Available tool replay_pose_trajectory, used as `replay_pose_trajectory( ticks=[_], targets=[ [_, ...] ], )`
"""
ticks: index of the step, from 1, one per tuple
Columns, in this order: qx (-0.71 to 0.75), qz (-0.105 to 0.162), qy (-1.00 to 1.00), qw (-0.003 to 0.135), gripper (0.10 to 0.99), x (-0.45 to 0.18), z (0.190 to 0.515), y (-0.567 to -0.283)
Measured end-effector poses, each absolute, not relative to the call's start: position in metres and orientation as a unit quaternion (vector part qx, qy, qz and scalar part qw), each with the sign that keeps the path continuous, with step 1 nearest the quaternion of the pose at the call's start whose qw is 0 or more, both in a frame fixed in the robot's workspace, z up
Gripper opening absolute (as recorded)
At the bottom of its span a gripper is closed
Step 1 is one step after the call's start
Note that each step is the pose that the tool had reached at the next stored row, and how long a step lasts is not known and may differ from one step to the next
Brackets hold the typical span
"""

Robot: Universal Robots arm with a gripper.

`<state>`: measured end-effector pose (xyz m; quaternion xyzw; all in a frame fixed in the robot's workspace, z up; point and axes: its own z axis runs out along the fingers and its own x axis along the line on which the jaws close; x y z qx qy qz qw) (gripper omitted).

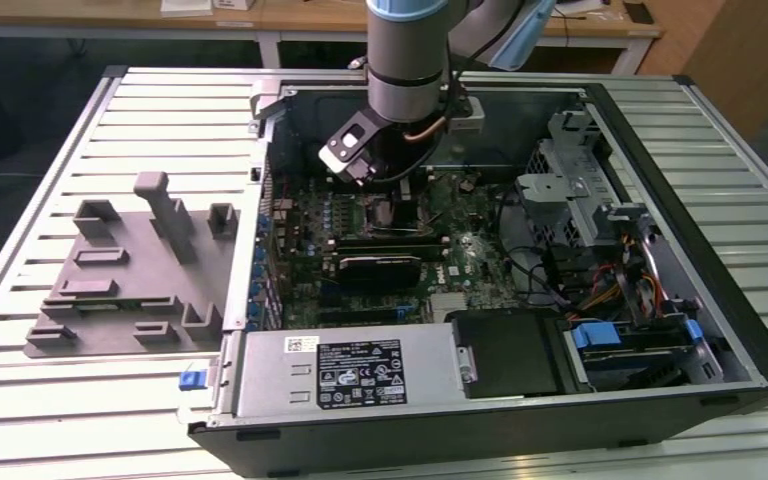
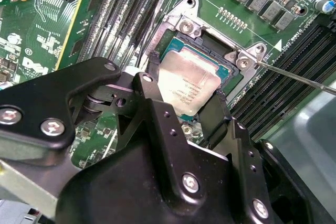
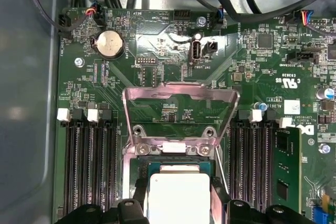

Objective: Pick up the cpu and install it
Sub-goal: 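Place the cpu into insertion slot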

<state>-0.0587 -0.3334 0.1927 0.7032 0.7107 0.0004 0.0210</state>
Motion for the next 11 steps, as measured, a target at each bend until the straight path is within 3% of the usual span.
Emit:
replay_pose_trajectory(
  ticks=[11],
  targets=[
    [0.703,0.002,0.711,0.019,0.545,-0.0588,0.1905,-0.3328]
  ],
)
